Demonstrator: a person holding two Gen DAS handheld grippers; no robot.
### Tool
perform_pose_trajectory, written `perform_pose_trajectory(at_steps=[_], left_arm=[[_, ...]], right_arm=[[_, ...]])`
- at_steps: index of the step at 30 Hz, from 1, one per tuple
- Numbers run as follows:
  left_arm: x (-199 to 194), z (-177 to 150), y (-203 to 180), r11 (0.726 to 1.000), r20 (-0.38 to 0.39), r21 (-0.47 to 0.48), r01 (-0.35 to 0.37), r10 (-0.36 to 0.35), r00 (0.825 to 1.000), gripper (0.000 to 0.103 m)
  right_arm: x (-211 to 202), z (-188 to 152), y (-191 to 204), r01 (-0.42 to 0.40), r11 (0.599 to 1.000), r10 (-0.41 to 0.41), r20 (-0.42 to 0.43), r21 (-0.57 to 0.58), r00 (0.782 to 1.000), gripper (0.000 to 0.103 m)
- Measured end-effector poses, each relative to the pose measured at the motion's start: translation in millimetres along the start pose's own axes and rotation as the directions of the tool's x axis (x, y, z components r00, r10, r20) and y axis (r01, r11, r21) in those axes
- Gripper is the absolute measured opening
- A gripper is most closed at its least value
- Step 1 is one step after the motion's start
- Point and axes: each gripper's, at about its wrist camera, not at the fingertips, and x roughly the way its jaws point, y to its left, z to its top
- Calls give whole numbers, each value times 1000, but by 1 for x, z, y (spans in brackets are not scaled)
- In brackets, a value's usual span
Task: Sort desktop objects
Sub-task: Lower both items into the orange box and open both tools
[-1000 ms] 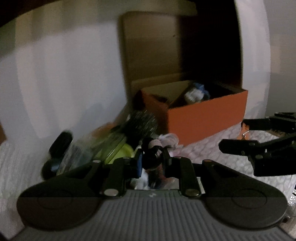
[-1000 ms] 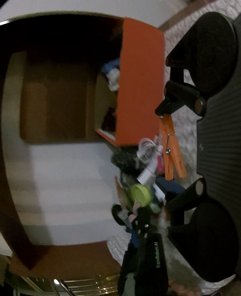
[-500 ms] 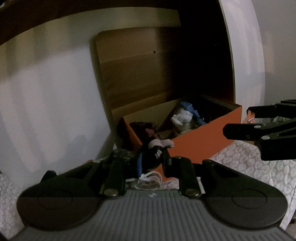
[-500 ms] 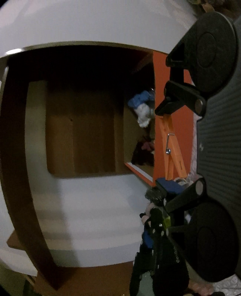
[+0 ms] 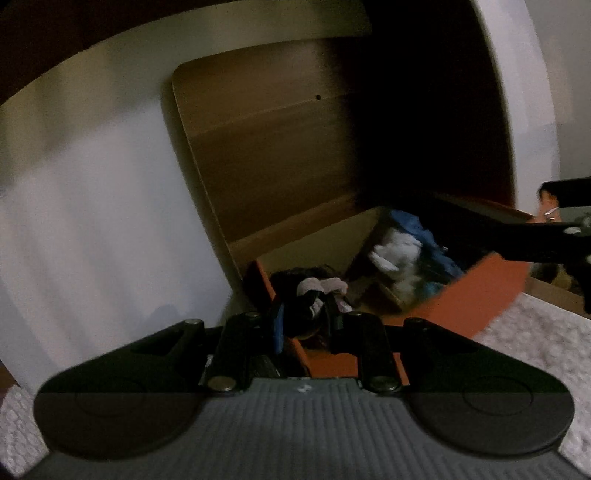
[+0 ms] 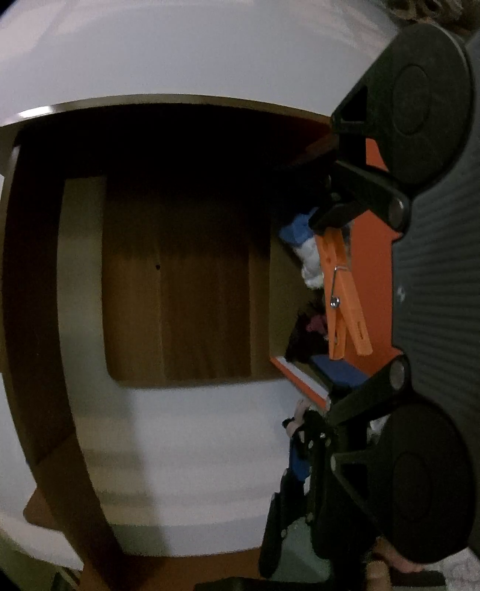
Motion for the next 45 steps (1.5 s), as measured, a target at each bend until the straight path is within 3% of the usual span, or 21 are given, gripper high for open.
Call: perform_pose_trajectory(at_steps=[17, 25, 45], left_arm=[[66, 39, -7, 987, -43, -26, -156, 155, 987, 22], [96, 43, -2, 977, -86, -136, -161, 151, 985, 22], [147, 44, 2, 954, -215, -243, -177, 125, 969, 22]], right_arm=[[76, 33, -36, 59, 997, -57, -41, 44, 998, 73], [113, 34, -50, 94, 992, -87, -78, 82, 993, 73], [185, 35, -37, 138, 990, -131, -159, 33, 978, 73]])
